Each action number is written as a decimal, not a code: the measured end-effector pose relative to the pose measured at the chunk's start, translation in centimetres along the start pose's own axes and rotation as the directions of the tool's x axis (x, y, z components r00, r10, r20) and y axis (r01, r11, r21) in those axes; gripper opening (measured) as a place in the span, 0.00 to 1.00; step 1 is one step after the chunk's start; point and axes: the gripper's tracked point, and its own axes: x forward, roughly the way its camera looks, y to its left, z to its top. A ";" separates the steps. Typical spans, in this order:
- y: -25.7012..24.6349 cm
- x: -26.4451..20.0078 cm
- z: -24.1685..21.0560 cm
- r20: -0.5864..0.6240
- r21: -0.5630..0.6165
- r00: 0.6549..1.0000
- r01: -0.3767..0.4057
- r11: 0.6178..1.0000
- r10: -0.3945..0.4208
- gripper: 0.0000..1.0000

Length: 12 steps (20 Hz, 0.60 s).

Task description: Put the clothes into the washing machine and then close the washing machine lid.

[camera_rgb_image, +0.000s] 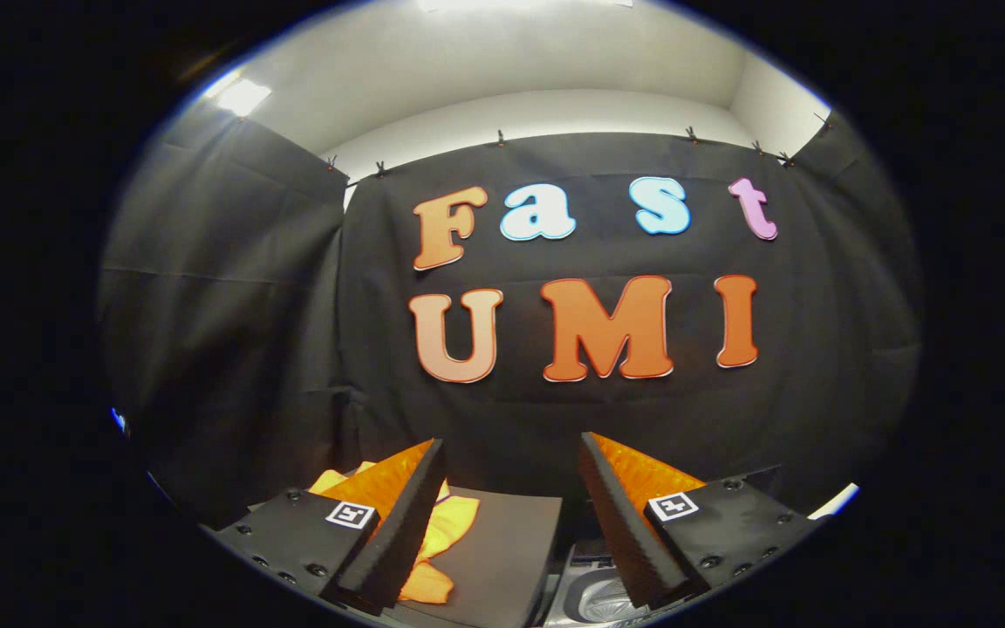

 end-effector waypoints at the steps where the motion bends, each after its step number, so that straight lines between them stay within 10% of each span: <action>1: 1.3 0.7 -0.1 -0.003 -0.001 1.000 -0.025 1.000 0.025 0.98; 12: 14.5 7.6 -6.4 -0.165 0.071 0.961 -0.211 0.975 0.220 0.98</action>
